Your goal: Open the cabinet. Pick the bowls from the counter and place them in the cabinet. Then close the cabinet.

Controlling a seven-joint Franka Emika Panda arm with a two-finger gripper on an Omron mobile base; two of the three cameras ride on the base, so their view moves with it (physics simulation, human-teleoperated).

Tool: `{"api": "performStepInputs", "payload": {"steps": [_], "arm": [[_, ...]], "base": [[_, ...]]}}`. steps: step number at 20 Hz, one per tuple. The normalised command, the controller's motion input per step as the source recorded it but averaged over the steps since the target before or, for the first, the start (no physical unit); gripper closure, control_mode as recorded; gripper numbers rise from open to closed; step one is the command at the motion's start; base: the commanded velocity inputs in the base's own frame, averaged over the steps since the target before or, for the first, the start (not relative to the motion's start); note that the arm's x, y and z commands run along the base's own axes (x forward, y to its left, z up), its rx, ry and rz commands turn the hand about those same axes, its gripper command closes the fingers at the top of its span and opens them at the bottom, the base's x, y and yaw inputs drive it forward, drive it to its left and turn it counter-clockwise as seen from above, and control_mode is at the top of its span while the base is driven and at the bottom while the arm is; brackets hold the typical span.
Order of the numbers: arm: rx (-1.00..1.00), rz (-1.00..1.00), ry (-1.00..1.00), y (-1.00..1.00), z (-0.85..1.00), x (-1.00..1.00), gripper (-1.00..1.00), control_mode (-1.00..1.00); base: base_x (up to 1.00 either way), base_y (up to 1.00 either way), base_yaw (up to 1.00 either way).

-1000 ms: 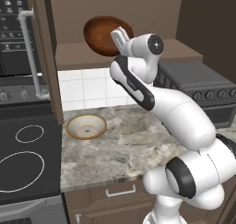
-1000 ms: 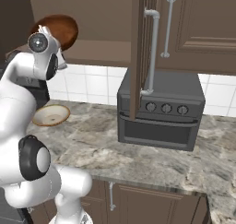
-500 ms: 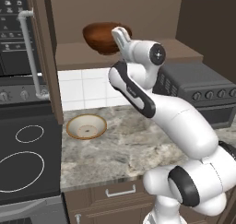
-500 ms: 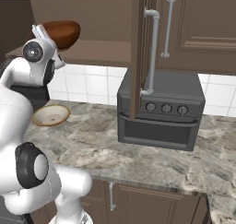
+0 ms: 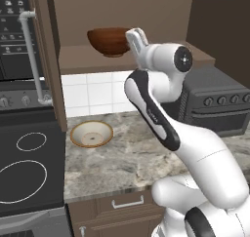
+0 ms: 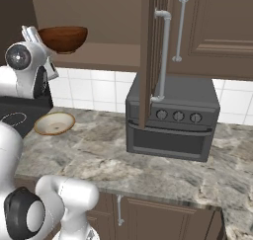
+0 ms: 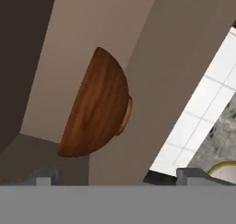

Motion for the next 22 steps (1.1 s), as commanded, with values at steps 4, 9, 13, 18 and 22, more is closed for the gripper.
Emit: {"api": "performStepInputs", "payload": {"steps": [4,9,13,18,22], "arm": [[0.03,0.0,0.42,-0.01,0.3,-0.76,-1.0,-1.0],[0.0,0.0,0.65,0.0,-0.09,-0.76,-1.0,-1.0],[-0.01,0.0,0.12,-0.02,-0.73,-0.64,-1.0,-1.0],[0.0,0.1,-0.05,-0.23,-0.61,-0.37,-1.0,-1.0],[0.0,0.15,-0.07,-0.23,-0.61,-0.28,-1.0,-1.0]], "base": [[0.0,0.0,0.0],[0.0,0.0,0.0],[0.0,0.0,0.0],[0.0,0.0,0.0],[0.0,0.0,0.0]]}}
